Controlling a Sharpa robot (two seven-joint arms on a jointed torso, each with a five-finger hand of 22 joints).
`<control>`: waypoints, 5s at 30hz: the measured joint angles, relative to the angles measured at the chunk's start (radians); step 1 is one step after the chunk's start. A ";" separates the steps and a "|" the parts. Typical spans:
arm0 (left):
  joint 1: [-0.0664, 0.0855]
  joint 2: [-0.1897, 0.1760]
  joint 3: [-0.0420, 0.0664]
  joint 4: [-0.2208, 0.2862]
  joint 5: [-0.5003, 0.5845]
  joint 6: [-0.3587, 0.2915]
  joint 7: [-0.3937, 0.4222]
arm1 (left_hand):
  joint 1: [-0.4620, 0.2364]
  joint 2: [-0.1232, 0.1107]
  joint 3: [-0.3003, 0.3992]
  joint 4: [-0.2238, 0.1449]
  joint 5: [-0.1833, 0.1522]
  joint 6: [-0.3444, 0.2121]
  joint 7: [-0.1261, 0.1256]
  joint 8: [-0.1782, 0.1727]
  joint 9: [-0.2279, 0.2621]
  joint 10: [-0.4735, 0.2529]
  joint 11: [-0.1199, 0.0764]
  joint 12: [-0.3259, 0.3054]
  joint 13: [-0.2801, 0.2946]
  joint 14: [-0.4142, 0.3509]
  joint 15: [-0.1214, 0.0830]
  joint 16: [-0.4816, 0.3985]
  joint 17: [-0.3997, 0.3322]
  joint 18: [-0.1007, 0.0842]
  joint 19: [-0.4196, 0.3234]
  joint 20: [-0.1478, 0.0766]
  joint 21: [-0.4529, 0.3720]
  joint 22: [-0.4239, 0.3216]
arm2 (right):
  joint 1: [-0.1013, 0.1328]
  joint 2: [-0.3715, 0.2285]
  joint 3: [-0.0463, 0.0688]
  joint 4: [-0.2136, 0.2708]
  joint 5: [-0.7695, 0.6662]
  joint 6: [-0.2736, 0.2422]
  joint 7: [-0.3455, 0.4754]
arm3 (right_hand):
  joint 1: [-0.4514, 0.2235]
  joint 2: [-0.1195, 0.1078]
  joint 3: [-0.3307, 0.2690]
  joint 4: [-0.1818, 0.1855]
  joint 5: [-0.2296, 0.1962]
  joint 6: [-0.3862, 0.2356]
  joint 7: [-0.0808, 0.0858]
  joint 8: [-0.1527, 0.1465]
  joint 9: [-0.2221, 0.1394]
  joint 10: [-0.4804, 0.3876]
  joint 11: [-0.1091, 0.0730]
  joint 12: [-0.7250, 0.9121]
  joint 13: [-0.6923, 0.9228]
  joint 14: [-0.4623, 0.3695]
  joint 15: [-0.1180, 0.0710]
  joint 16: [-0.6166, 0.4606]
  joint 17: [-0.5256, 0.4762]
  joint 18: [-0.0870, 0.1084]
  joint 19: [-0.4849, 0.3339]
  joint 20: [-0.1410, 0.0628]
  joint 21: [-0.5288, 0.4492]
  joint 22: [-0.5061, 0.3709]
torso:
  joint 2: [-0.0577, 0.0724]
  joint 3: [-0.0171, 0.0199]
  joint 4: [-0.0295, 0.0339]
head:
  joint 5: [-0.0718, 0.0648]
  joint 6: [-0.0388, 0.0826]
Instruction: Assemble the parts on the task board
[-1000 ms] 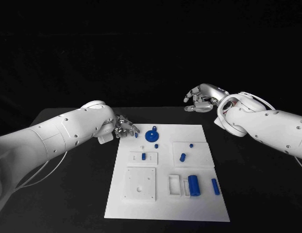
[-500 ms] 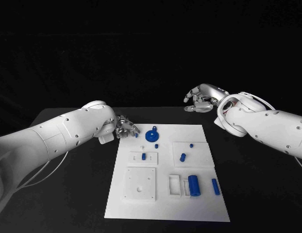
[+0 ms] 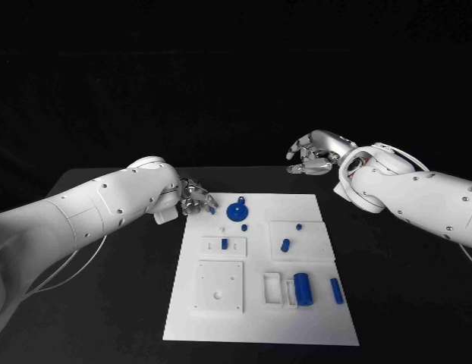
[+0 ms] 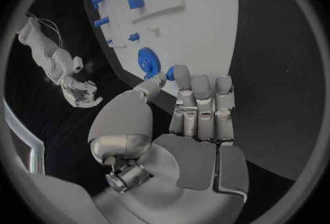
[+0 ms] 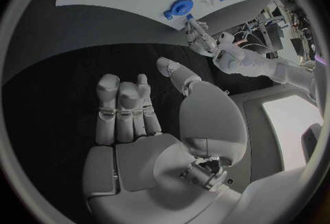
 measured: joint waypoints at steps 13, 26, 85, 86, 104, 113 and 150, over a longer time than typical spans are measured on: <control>0.002 -0.001 0.001 -0.001 0.006 0.005 0.006 | 0.035 0.074 0.035 -0.094 0.101 0.015 -0.003 0.011 -0.013 0.000 0.000 0.000 0.000 -0.003 0.003 0.008 -0.006 0.000 0.000 0.000 0.000 0.010 | 0.000 0.000 0.000 0.000 0.000 0.000 0.000 | 0.000 0.000 0.000 0.000 0.000 0.000 0.000 0.000 0.000 0.000 0.000 0.000 0.000 0.000 0.000 0.001 0.000 0.000 0.002 -0.004 0.000 0.000 | 0.000 0.0000 0.0000 | 0.001 -0.001; -0.001 -0.007 0.000 0.010 0.004 -0.019 0.004 | 0.017 0.096 0.046 -0.149 0.236 0.060 -0.019 0.020 -0.025 0.060 -0.027 0.016 0.006 0.037 -0.015 0.039 -0.005 0.000 0.035 -0.009 0.004 0.020 | 0.000 0.001 0.000 -0.001 0.000 0.000 0.001 | 0.000 0.000 0.000 0.000 0.000 -0.001 0.000 0.000 0.000 0.000 0.000 0.000 -0.001 0.000 0.000 0.001 0.000 0.000 0.001 -0.004 0.000 0.000 | 0.000 0.0002 0.0000 | 0.001 -0.001; 0.002 -0.389 -0.112 0.712 -0.076 -0.405 -0.045 | -0.014 0.039 0.055 -0.165 0.429 0.084 -0.009 0.072 -0.025 0.138 -0.076 0.094 0.054 0.108 -0.029 0.113 0.035 0.000 0.133 -0.039 0.035 0.043 | 0.000 -0.045 0.000 0.064 0.001 0.000 0.000 | 0.000 0.000 0.000 0.000 0.004 0.000 0.000 0.000 0.000 0.000 0.000 0.000 -0.002 -0.001 0.001 0.001 0.000 0.000 0.000 0.000 0.000 0.000 | -0.014 0.0060 0.0122 | 0.015 -0.009; 0.001 -0.387 -0.113 0.712 -0.076 -0.405 -0.046 | -0.014 0.039 0.057 -0.163 0.427 0.084 -0.009 0.072 -0.025 0.138 -0.076 0.094 0.054 0.108 -0.029 0.113 0.035 0.000 0.133 -0.039 0.035 0.044 | 0.000 -0.045 0.000 0.064 0.001 0.000 0.000 | 0.000 0.000 0.000 0.000 0.004 0.000 0.000 0.000 0.000 0.000 0.000 0.000 -0.002 -0.001 0.001 0.001 0.000 0.000 0.000 0.000 0.000 0.000 | -0.014 0.0056 0.0122 | 0.016 -0.009; -0.023 -0.359 -0.117 0.679 -0.094 -0.404 -0.047 | -0.024 0.028 0.055 -0.154 0.411 0.084 -0.009 0.097 -0.025 0.137 -0.076 0.099 0.055 0.106 -0.031 0.117 0.037 0.000 0.133 -0.039 0.035 0.045 | 0.000 -0.046 0.000 0.066 0.001 0.000 0.000 | 0.000 0.000 0.000 0.000 0.012 -0.001 0.000 0.000 0.000 0.000 0.000 0.000 -0.003 -0.001 0.001 0.001 0.000 0.000 0.004 -0.001 0.000 0.000 | -0.013 0.0049 0.0105 | 0.013 -0.014; -0.023 -0.356 -0.117 0.677 -0.103 -0.397 -0.047 | -0.024 0.028 0.053 -0.152 0.407 0.084 -0.009 0.101 -0.025 0.137 -0.076 0.099 0.055 0.106 -0.032 0.117 0.038 0.000 0.132 -0.039 0.035 0.046 | 0.000 -0.045 0.000 0.068 0.001 0.000 0.000 | 0.000 0.000 0.000 0.000 0.015 -0.001 0.001 0.000 0.000 0.000 0.000 0.000 -0.003 -0.001 0.001 0.001 0.000 0.000 0.001 -0.004 0.000 0.000 | -0.013 0.0059 0.0110 | 0.012 -0.014; -0.029 -0.359 -0.117 0.691 -0.127 -0.416 -0.045 | -0.017 0.027 0.052 -0.145 0.394 0.084 -0.009 0.113 -0.025 0.137 -0.076 0.103 0.055 0.113 -0.034 0.121 0.040 0.000 0.132 -0.039 0.035 0.049 | 0.000 -0.046 0.000 0.069 0.001 0.000 0.000 | 0.000 0.000 0.000 0.000 0.019 -0.002 -0.003 0.000 0.000 0.000 0.000 0.000 -0.003 -0.002 0.001 0.001 0.000 0.000 -0.001 -0.002 0.000 0.000 | -0.013 0.0058 0.0113 | 0.010 -0.015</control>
